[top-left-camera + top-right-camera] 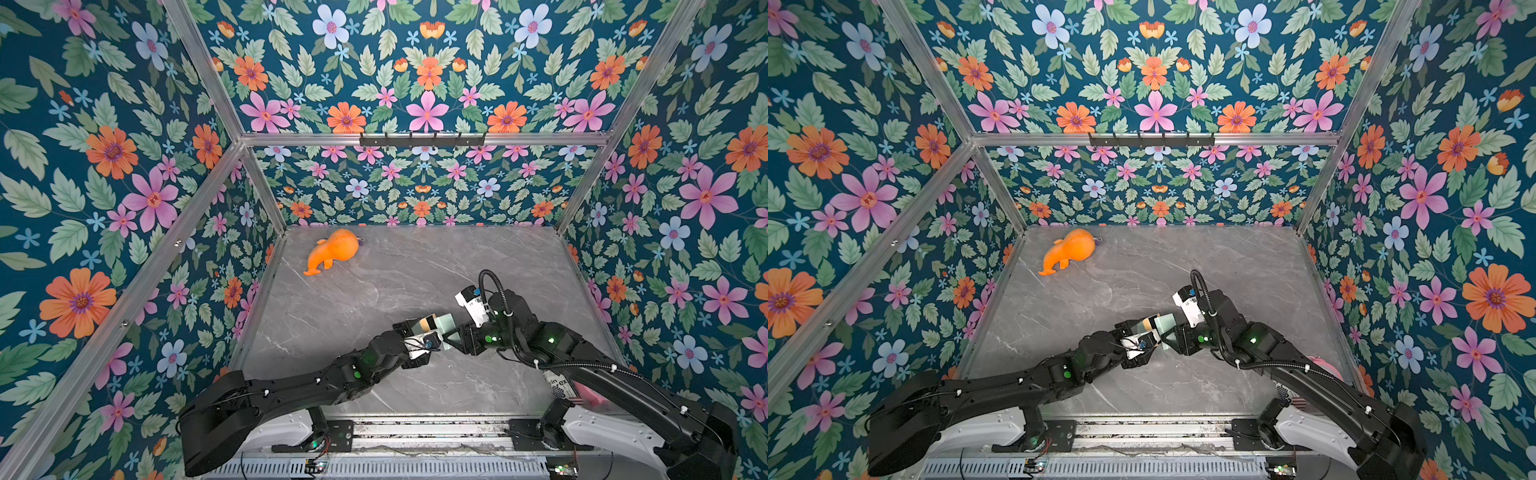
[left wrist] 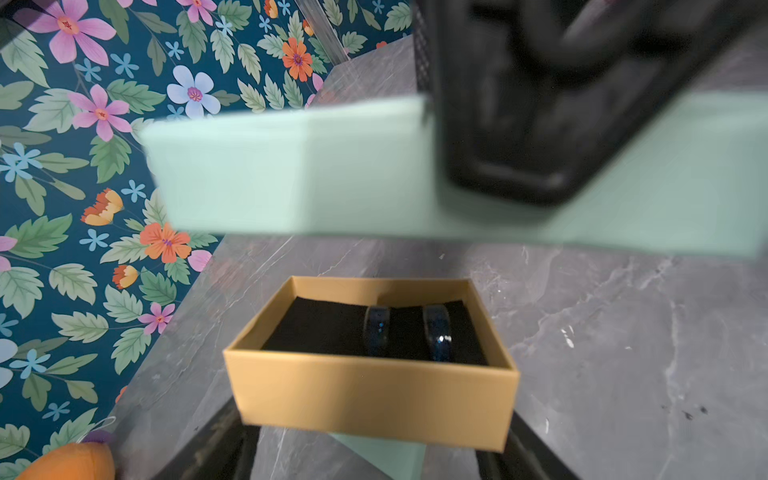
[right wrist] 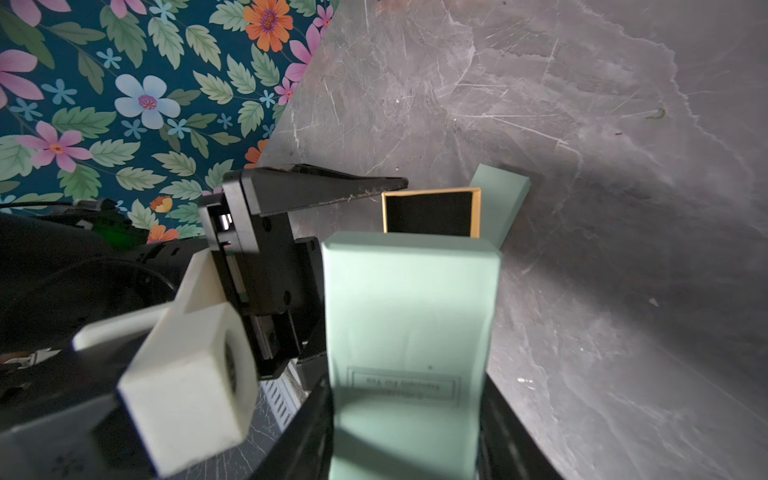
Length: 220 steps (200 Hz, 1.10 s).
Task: Take the rings out of the lift-off lid box
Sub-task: Open the lid on the jewelry box, then place the jewelry box at the center of the board, then place the lid at the center of the board.
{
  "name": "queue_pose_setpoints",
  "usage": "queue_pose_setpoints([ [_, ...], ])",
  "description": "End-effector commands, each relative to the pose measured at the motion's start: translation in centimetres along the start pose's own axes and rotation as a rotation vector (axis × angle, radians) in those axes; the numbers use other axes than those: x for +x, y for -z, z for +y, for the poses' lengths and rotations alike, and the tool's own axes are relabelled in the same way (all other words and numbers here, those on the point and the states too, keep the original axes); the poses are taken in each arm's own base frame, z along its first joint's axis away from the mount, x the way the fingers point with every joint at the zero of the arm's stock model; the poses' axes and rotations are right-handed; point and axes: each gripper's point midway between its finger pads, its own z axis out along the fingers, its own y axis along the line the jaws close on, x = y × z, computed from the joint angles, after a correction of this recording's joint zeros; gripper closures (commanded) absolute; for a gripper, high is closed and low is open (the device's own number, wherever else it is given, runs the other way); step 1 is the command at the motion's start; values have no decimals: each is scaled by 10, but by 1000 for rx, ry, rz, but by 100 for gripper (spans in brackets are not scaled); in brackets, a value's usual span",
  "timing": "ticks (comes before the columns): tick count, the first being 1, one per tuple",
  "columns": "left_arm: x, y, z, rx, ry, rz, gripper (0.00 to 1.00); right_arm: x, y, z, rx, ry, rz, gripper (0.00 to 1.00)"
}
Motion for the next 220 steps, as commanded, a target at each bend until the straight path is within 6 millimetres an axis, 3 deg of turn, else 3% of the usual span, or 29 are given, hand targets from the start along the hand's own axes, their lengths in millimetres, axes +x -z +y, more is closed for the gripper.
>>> queue_pose_setpoints([
  [1,-5,-2,9,-41,57,-9,42,-2,7,-23,128,-12,-22,58],
  [57,-9,-13,14,-104,304,-44,43,5,27,-106,322,-337,-69,60],
  [96,-13,-26,-5,-153,445,-73,41,26,23,-150,453,-479,-20,59],
  [168,-7,-67,-61,-223,595,-58,41,44,11,-194,551,-579,0,59],
  [220,3,-83,-89,-275,670,-36,39,61,3,-219,613,-631,47,58],
])
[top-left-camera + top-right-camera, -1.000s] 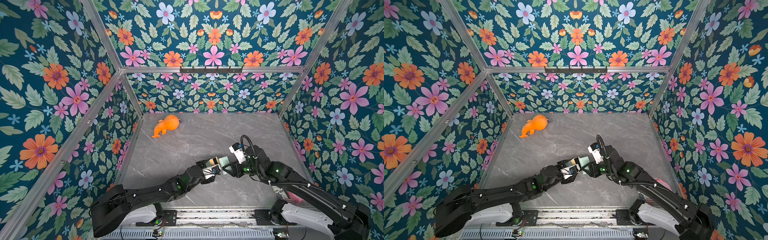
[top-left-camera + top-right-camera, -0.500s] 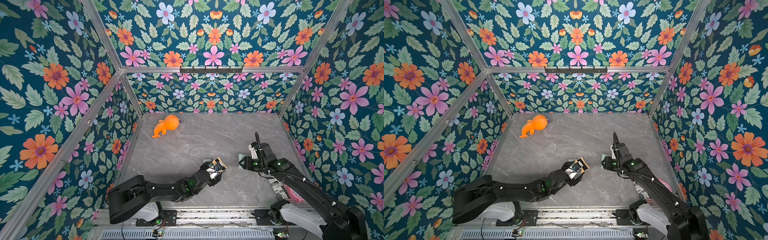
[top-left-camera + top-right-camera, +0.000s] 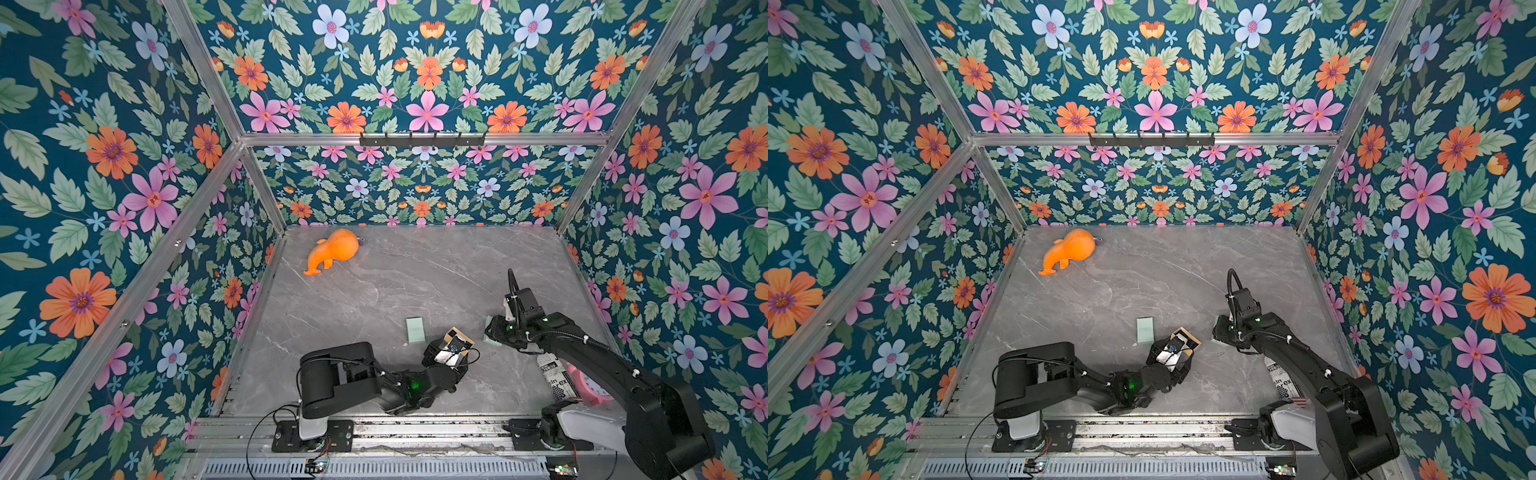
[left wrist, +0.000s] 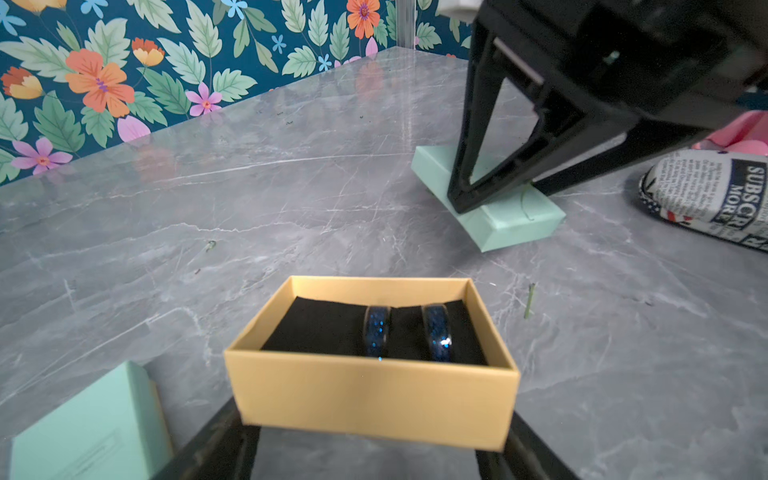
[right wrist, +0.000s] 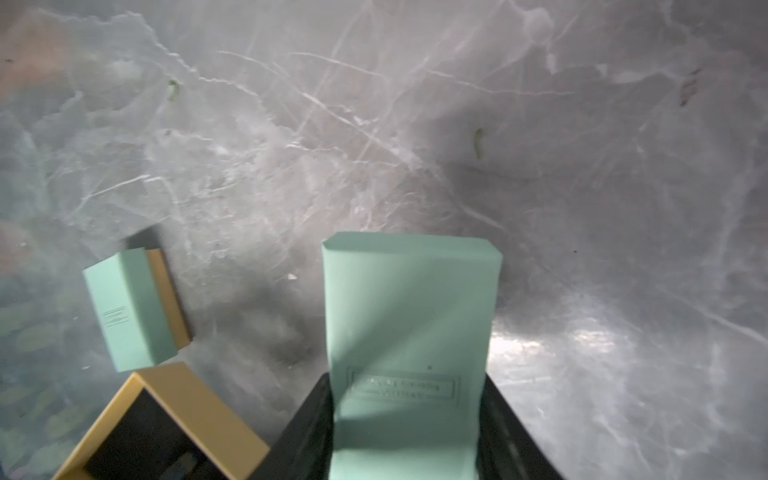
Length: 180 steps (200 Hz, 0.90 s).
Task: Take the rings out of the lift-off lid box
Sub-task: Place the lid at the center of the board.
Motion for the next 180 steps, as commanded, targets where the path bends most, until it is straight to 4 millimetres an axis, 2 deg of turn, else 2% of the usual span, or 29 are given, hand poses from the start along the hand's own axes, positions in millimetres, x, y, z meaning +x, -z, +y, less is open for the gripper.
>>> queue_pose_setpoints([
  [1,-3,-2,4,-67,106,-36,39,-4,-8,-7,19,-27,-6,58],
  [49,20,-8,-3,-100,160,7,37,0,-24,-15,63,-33,41,58],
  [125,50,-19,-18,-108,209,82,29,0,-26,-17,82,-29,52,50],
  [180,55,-21,-21,-106,224,106,21,1,-25,-17,80,-26,56,44],
])
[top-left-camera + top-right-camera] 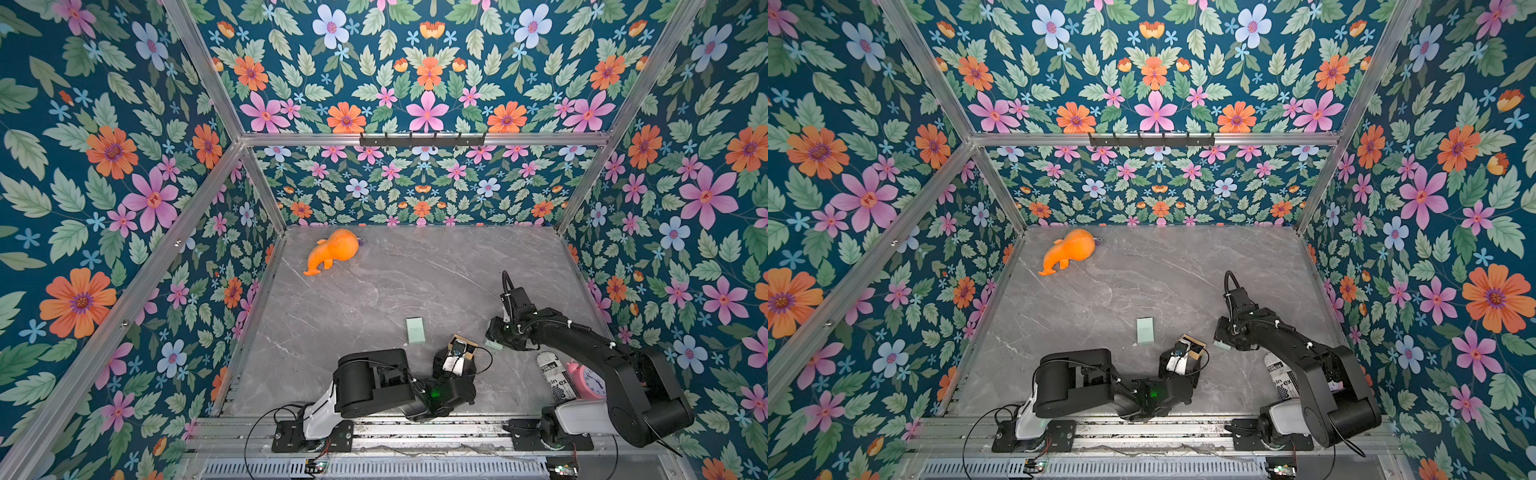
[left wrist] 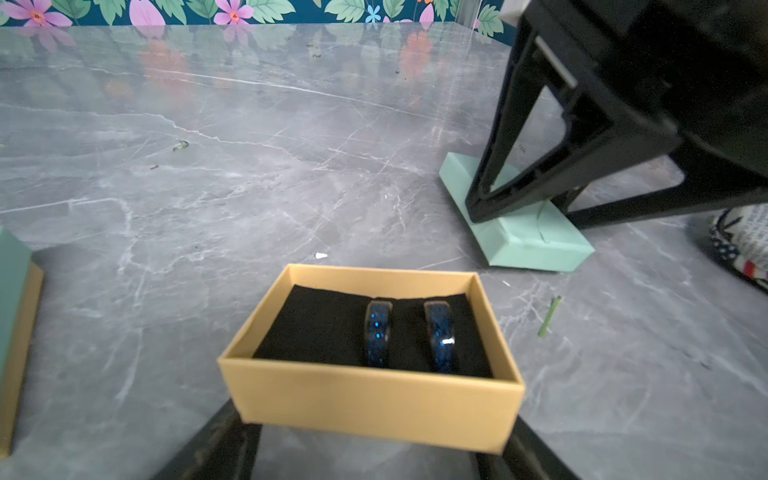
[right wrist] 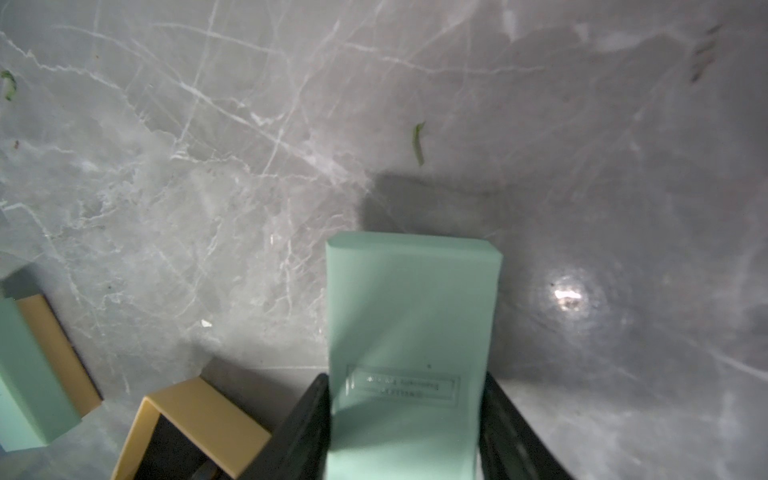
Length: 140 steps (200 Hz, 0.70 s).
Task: Take the rings out of the lift-off lid box
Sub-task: Place the lid at the center of the board.
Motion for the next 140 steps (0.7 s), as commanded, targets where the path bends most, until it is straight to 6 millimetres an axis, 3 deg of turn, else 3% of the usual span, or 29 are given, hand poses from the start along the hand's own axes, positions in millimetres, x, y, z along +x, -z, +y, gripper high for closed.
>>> queue_pose_setpoints([
  [1,15,0,2,0,-13,55,21,-1,1,-1,9,1,-4,44],
  [86,11,0,-9,42,-3,75,9,-3,17,3,-13,16,-31,36],
  [140,-36,19,-16,100,14,25,1,3,43,15,-94,33,-42,36],
])
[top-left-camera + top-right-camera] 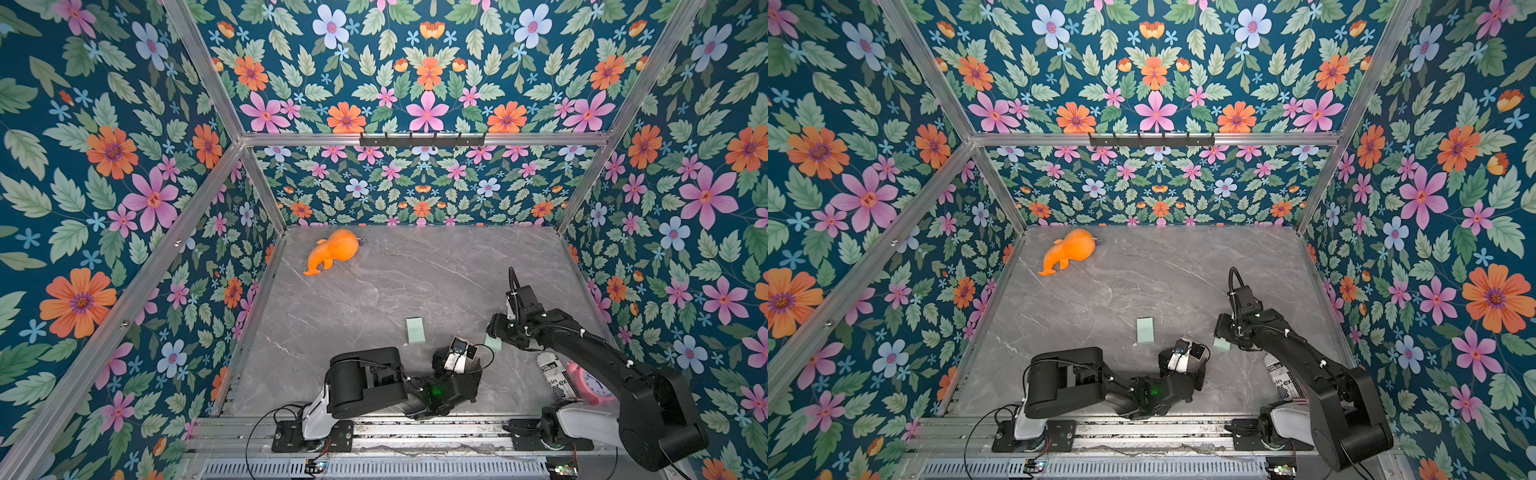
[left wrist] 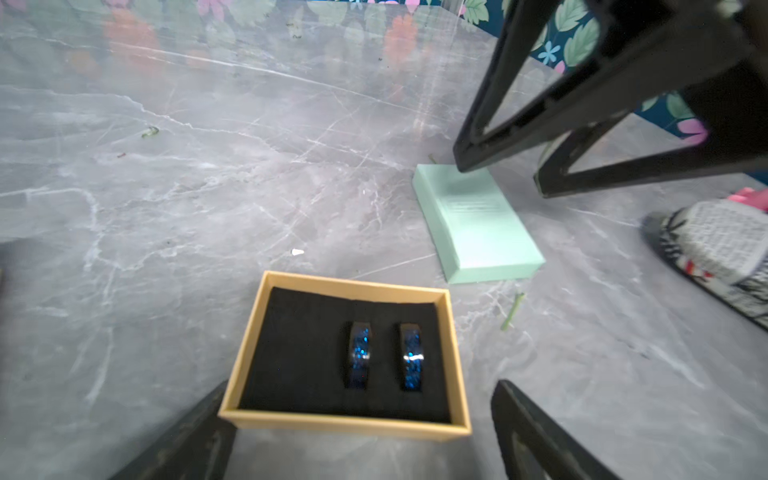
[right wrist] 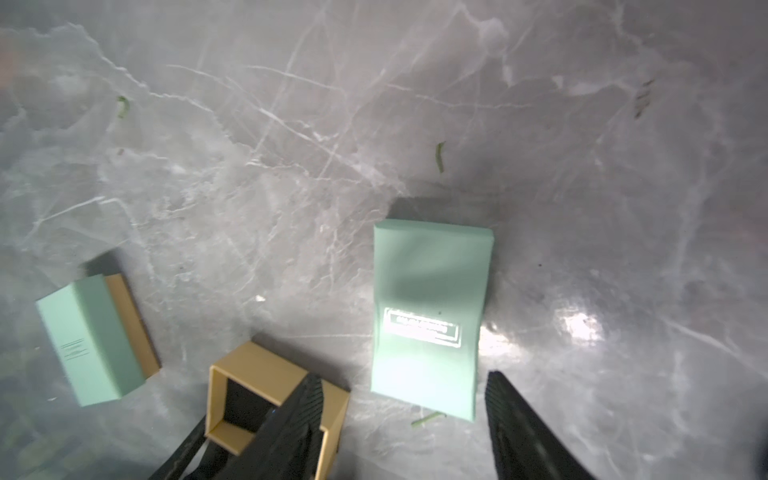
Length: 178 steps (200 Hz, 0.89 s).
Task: Take the rings out of the lift-off lid box
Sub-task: Place the lid at the center of the board, then take out the ring from the jewelry box.
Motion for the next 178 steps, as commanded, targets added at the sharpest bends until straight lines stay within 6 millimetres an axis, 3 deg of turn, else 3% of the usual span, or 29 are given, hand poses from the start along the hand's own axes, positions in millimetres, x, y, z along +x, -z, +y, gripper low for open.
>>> queue_pose_setpoints([
  [1,-19,10,-5,32,-22,-12,1,9,9,3,-23,13,26,36],
  [46,-73,42,10,23,-84,-51,1,28,19,19,-66,58,55,40],
  [95,-119,63,71,-96,11,-43,1,48,17,43,-91,107,79,52],
  [132,-128,72,124,-152,193,-21,0,61,9,55,-68,142,101,58],
  [178,-120,75,136,-165,202,31,0,63,2,56,-44,139,104,68],
])
